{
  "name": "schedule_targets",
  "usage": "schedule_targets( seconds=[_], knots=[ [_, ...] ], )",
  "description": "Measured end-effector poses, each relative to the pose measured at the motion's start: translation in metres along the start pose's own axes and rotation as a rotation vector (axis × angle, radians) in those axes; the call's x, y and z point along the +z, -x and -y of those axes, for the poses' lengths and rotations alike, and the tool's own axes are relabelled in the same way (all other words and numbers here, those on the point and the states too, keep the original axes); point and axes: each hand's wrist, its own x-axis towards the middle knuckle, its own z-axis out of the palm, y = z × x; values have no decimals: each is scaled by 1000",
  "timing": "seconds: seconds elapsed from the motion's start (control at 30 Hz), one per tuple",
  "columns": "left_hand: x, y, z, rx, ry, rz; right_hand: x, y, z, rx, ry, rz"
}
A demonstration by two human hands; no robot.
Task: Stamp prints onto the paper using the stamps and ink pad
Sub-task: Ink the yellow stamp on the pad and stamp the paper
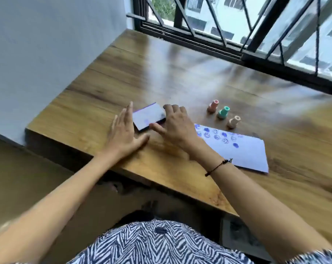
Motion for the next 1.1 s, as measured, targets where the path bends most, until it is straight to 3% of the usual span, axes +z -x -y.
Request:
schedule_targets(
  seconds=[0.13,0.47,0.7,0.87,0.97,1.1],
  knots=[
    [-2,-2,-3,-29,14,-125,13,-5,23,-1,66,-1],
    [8,0,9,-44,95,-224,14,-28,50,36,154,66],
    [5,1,7,-50,121,-215,-27,-51,23,56,-234,214],
    [4,2,5,-42,77,-224,-60,-68,-7,271,-774,457],
    [4,2,5,-35,69,-228,-69,-79,-24,322,-882,397],
    [3,3,5,-14,61,-236,-72,-85,-36,348,-638,182]
  ],
)
